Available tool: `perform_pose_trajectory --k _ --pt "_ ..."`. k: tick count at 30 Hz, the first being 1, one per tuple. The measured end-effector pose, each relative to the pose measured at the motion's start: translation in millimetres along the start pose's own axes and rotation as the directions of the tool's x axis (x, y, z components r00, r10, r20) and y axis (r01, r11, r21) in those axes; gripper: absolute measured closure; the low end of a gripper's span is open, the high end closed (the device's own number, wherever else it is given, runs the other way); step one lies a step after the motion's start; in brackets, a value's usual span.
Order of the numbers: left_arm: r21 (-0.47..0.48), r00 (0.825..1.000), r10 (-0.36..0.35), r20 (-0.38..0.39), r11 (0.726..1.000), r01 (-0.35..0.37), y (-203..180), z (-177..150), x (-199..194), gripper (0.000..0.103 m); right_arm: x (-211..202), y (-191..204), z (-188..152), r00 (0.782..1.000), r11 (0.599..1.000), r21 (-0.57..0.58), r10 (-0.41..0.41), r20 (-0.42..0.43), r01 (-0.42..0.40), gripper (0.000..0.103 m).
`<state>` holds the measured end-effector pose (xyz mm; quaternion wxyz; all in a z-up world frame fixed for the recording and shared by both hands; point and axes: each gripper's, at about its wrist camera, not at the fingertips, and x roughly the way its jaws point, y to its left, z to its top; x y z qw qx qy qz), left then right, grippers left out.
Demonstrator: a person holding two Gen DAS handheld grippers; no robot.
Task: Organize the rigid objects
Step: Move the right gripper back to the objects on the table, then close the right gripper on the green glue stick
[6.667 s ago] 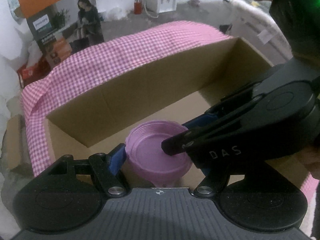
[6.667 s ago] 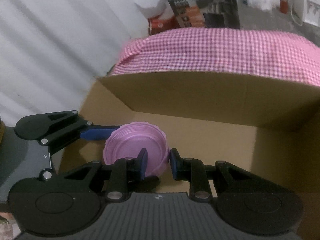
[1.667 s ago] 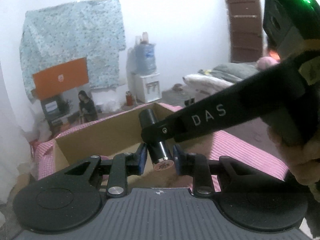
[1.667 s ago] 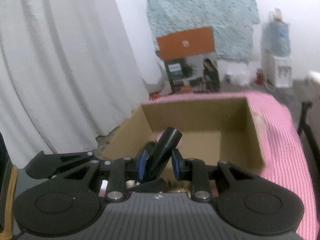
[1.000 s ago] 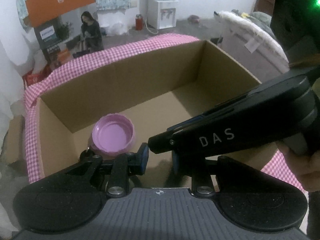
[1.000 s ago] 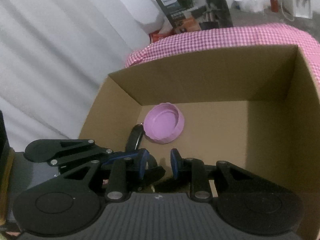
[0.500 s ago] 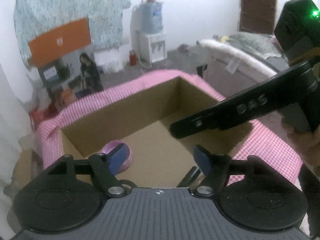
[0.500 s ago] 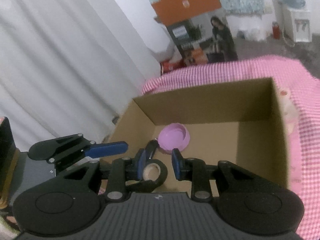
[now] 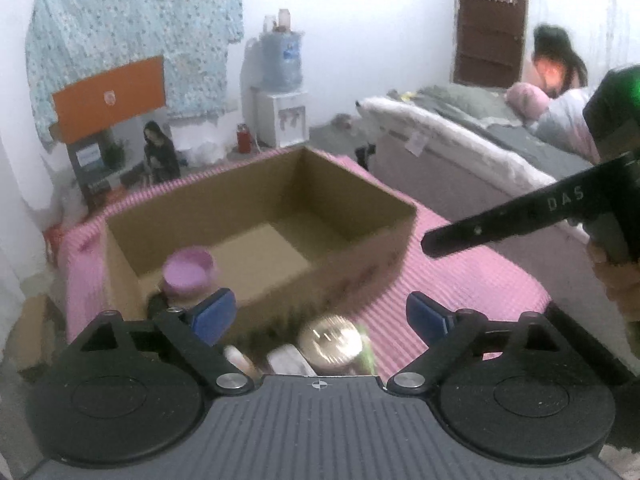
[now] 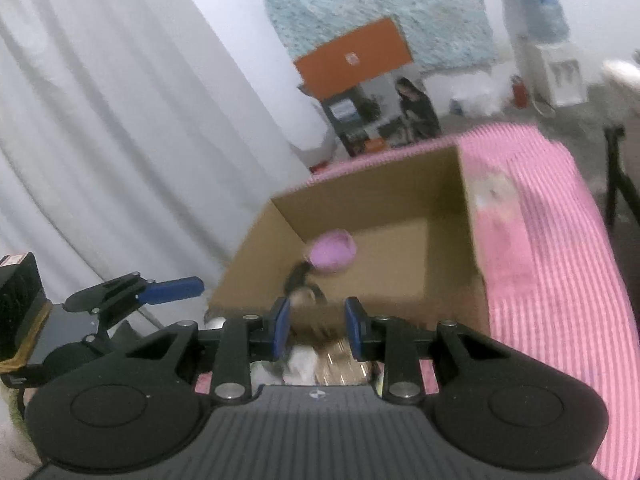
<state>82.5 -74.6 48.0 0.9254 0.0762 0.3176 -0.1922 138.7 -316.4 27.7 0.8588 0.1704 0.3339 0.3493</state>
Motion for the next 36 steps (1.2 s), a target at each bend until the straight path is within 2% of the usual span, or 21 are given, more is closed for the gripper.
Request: perform_pose_trajectory --k 4,8,14,16,18,20,25,33,36 --pt "-0.017 0.998 -0.045 -0.051 0.999 0.044 -13.5 -19.5 28.7 0.013 5.9 -20.9 -33.5 0.998 0.996 0.086 -0.020 -0.055 0.025 0.071" --pt "-0.006 0.994 -0.065 -0.086 0.998 0.065 -28.0 -36.6 52.4 0.024 23.3 -35.0 -51.9 0.992 0.990 0.130 -0.040 -0.119 0.056 0.071" --pt "0.011 0.993 -0.056 -0.106 0.998 0.058 -35.7 -48.0 74.7 0.035 49.9 -33.9 -59.7 0.981 0.991 0.083 -0.088 -0.174 0.103 0.071" --pt "0.043 0.994 -0.054 -0.090 0.997 0.058 -41.1 -48.8 74.6 0.036 59.2 -32.6 -59.4 0.977 0.991 0.062 -0.102 -0.185 0.115 0.071" --pt "0.074 0.995 -0.045 -0.089 0.996 0.052 -47.4 -52.0 76.0 0.045 68.8 -30.6 -60.0 0.974 0.992 0.038 -0.114 -0.195 0.124 0.071" --pt "0.086 0.994 -0.036 -0.103 0.995 0.045 -50.6 -55.7 78.0 0.047 79.8 -27.9 -59.6 0.970 0.991 0.020 -0.123 -0.208 0.130 0.071" --pt "0.084 0.992 -0.030 -0.120 0.996 0.040 -52.0 -60.4 79.6 0.052 96.6 -23.8 -59.7 0.966 0.990 -0.021 -0.139 -0.219 0.137 0.073" --pt "0.051 0.988 0.012 -0.153 0.999 -0.004 -49.6 -62.4 93.7 0.078 112.5 -28.2 -59.6 0.961 0.989 -0.024 -0.148 -0.235 0.146 0.075" --pt "0.022 0.986 -0.001 -0.166 1.000 0.005 -46.3 -64.7 95.3 0.082 115.4 -28.9 -62.9 0.959 0.989 -0.025 -0.150 -0.240 0.148 0.080"
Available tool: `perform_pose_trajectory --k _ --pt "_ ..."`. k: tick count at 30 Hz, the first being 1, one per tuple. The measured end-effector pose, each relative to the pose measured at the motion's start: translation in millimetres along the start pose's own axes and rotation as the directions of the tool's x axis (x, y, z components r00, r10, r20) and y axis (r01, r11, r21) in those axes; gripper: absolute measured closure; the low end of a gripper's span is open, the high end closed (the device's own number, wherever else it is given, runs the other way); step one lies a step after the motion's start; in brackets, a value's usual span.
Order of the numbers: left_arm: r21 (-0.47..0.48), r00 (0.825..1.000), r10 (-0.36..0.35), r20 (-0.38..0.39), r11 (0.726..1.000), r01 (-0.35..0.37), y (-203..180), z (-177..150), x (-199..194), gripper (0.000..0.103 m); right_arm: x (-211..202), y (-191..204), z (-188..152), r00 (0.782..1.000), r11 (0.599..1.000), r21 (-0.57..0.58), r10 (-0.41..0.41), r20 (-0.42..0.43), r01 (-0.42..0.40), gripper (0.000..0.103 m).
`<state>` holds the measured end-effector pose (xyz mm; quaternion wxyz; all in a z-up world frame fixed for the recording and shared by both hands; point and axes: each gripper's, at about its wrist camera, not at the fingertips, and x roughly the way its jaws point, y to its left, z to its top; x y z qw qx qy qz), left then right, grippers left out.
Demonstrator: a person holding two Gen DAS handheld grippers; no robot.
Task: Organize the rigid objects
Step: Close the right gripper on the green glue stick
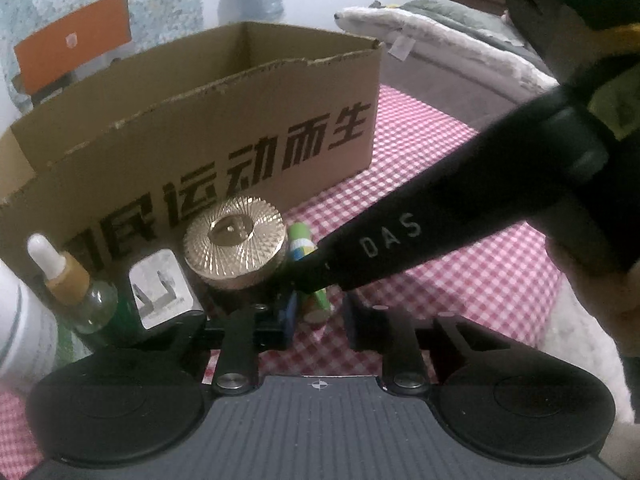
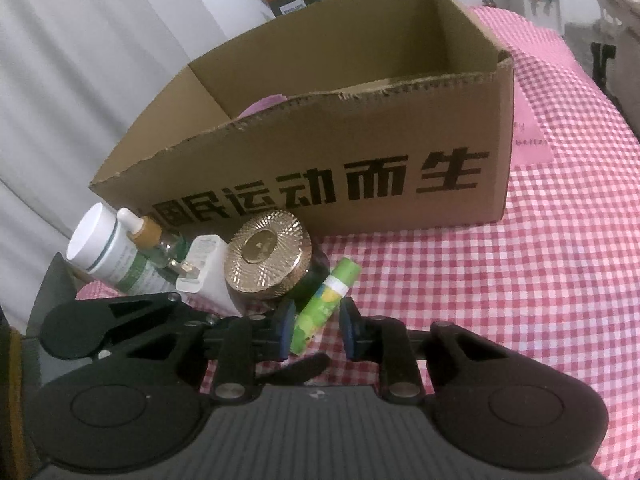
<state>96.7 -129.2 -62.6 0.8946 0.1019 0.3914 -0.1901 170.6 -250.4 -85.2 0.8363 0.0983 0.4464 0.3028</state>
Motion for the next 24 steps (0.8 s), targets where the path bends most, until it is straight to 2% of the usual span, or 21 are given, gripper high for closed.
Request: perform_pose_trajectory --k 14,19,24 --pt "0.007 0.997 -0.070 -0.018 0.998 0.070 -13.6 -15.8 -14.1 0.085 -11.8 -10.1 -27.4 0.999 0.998 0.052 0.021 -0.028 -0.020 0.083" --pt "0.009 0.998 -0.069 -0.014 0.998 0.069 -11.3 -11.7 -14.7 0.079 -16.5 -13.0 -32.9 0.999 0.998 0.065 0.023 -0.039 -0.020 0.083" --pt "-0.009 0.998 -0.066 -0.012 0.998 0.066 -4.7 -4.8 -9.9 0.073 -27.8 -12.2 -16.6 1.000 0.997 0.071 0.020 -0.007 -0.019 0.082"
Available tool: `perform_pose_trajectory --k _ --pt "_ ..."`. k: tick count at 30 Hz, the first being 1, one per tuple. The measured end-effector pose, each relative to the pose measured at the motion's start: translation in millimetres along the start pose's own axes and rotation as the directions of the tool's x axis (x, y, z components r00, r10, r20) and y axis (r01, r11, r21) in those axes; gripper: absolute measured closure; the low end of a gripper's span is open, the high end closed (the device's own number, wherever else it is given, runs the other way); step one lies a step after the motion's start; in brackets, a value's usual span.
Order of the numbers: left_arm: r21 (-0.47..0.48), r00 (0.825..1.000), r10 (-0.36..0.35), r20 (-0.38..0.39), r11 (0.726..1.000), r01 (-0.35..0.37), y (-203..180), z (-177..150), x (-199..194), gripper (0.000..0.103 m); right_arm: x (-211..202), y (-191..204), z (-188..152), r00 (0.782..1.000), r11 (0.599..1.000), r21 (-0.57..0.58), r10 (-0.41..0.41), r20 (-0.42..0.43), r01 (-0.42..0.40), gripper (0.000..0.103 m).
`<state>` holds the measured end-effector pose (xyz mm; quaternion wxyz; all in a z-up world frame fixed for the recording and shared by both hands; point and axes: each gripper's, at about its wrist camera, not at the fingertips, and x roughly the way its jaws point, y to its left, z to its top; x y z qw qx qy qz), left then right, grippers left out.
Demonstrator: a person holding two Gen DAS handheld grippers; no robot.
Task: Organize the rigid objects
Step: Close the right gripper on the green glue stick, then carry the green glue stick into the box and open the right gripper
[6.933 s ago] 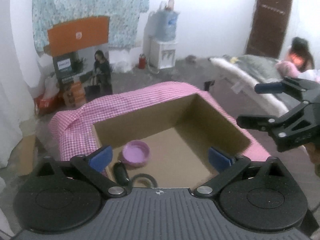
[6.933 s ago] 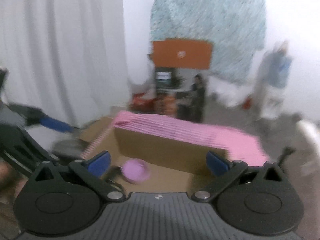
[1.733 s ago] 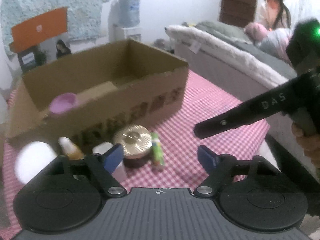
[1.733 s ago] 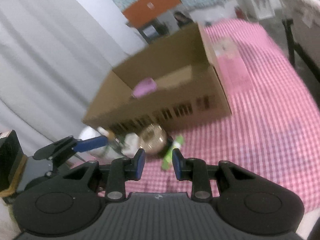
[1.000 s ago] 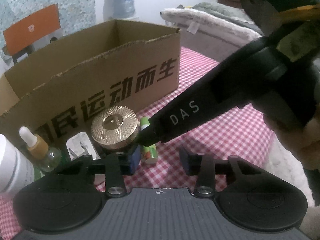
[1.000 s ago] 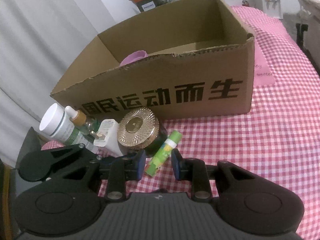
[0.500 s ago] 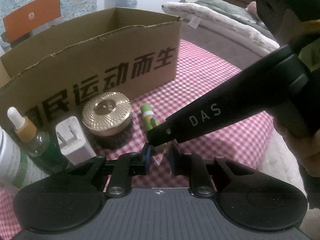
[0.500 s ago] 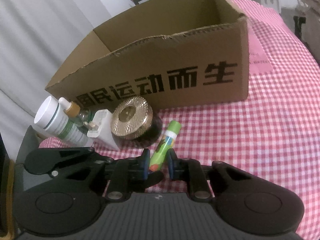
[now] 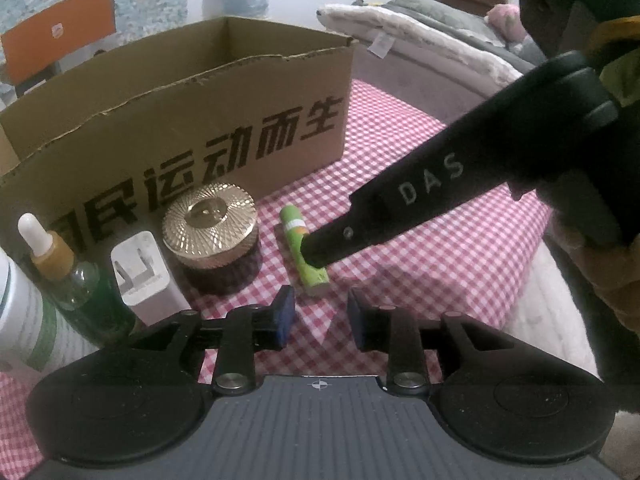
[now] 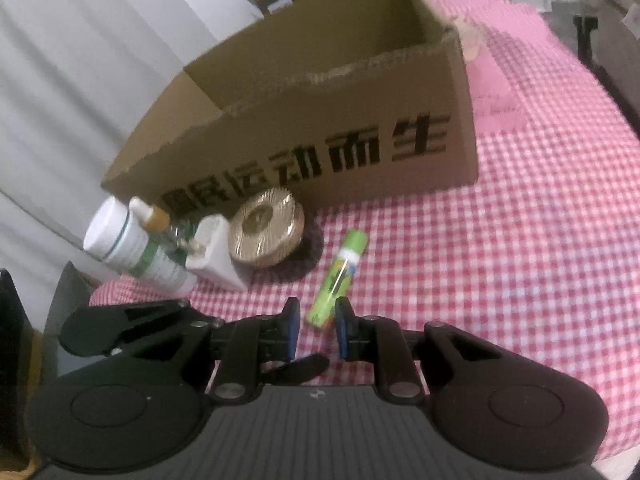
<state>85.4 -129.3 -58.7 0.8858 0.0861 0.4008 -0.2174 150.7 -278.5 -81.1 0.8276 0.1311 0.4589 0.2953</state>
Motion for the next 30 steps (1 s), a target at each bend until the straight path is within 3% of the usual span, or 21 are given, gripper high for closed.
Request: perform_pose_trajectory --k 16,20,23,25,30 --pt "-0.013 1.000 0.025 0.007 1.000 -0.025 3.4 16.1 20.6 0.073 33.3 1.5 22.7 0.999 0.999 -0.014 -0.039 -0.023 0.039 0.082" --pt "-0.022 0.999 0.027 0.018 0.999 -0.026 3.4 16.9 19.8 0.076 36.0 1.4 23.3 0.999 0.999 -0.022 -0.039 -0.017 0.039 0.082" --pt "-0.019 0.999 0.040 0.033 0.999 -0.040 3.9 16.9 16.2 0.086 38.1 -0.1 21.6 0.999 0.999 -0.014 -0.037 -0.008 0.037 0.083" --pt "-0.023 0.999 0.031 0.042 0.999 -0.030 4.5 17.1 11.7 0.087 32.9 -1.4 20.7 1.000 1.000 -0.005 -0.024 -0.001 0.024 0.088" --pt "0.002 0.997 0.039 0.063 0.999 -0.039 -1.0 16.4 3.9 0.087 15.2 1.6 14.2 0.999 1.000 -0.006 -0.019 0.033 0.020 0.088"
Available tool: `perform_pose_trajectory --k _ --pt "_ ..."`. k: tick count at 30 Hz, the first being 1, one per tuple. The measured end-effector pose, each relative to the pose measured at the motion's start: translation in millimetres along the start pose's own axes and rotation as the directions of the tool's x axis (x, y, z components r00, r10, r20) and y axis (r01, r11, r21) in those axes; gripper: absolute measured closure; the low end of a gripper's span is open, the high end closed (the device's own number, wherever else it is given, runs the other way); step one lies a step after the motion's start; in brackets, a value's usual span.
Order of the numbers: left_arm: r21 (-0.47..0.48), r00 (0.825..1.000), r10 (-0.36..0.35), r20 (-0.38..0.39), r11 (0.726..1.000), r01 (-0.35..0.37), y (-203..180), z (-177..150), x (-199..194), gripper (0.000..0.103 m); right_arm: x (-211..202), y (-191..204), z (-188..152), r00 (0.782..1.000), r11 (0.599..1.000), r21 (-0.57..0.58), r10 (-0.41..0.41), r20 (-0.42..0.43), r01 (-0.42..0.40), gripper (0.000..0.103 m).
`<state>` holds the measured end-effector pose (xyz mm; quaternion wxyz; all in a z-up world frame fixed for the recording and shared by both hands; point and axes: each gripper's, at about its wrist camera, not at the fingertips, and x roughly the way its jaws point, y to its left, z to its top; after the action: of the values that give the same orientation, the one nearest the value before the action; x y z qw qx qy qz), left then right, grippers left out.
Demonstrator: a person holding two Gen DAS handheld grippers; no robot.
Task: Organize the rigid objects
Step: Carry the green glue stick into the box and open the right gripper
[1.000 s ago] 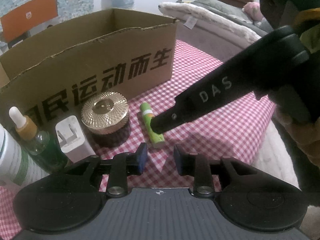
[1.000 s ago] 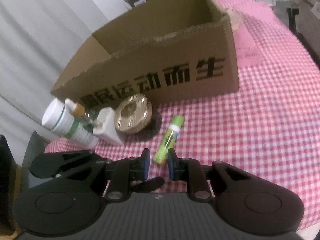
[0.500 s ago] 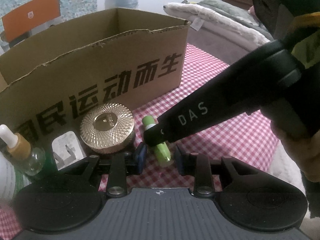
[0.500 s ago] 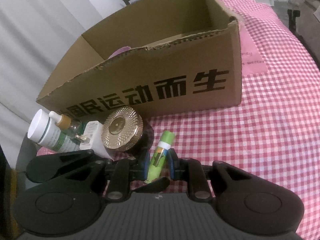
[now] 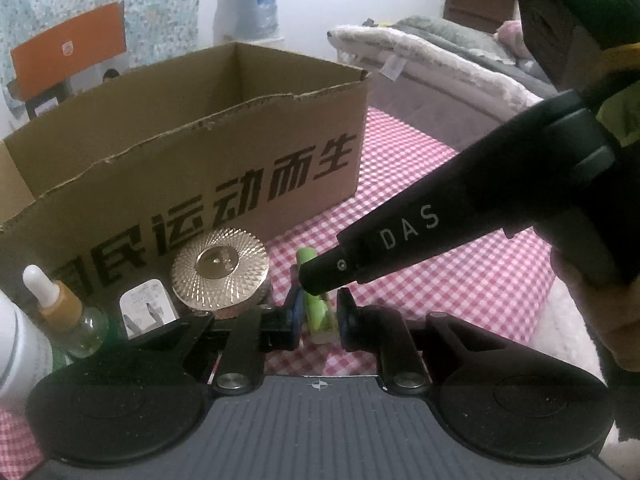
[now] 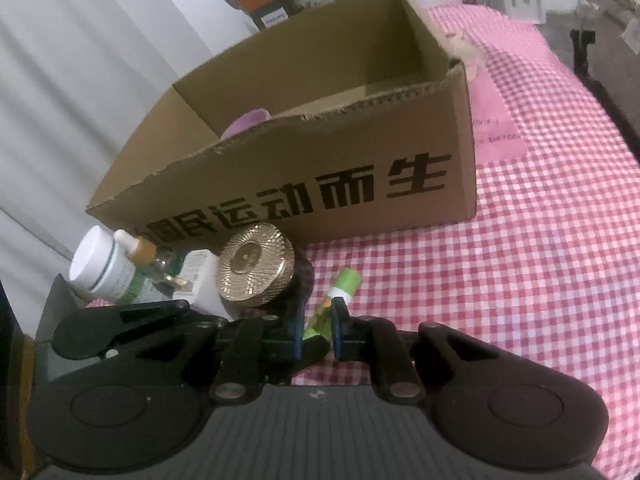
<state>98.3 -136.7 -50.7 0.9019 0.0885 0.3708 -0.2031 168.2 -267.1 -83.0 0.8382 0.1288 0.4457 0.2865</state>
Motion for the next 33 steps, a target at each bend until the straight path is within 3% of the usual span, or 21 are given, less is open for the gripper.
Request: perform_pose_trajectory --k 13,19,25,27,33 --pt "-0.017 0.997 -0.002 -0.074 1.000 0.001 3.9 -6.2 10.7 0.077 -3.8 -10.4 -3.6 1.000 0.996 0.089 -0.006 -0.018 0.007 0.085" --pt "0.010 0.998 0.010 -0.058 1.000 -0.009 0.4 0.9 15.9 0.076 10.4 -11.9 2.7 0.999 0.995 0.095 0.007 -0.033 -0.004 0.083" --pt "-0.028 0.999 0.001 -0.036 1.000 -0.002 3.8 -0.4 14.3 0.079 17.5 -5.7 2.7 1.000 0.999 0.049 0.008 -0.016 -0.007 0.083" --pt "-0.040 0.999 -0.009 -0.031 0.999 0.007 6.6 -1.5 11.8 0.084 16.4 -7.4 0.5 1.000 0.998 0.065 0.020 -0.004 -0.020 0.084" --pt "-0.020 1.000 -0.018 -0.003 1.000 0.018 3.2 -0.8 -1.0 0.084 -5.1 -8.7 -9.6 0.999 0.997 0.076 0.030 0.040 -0.033 0.088"
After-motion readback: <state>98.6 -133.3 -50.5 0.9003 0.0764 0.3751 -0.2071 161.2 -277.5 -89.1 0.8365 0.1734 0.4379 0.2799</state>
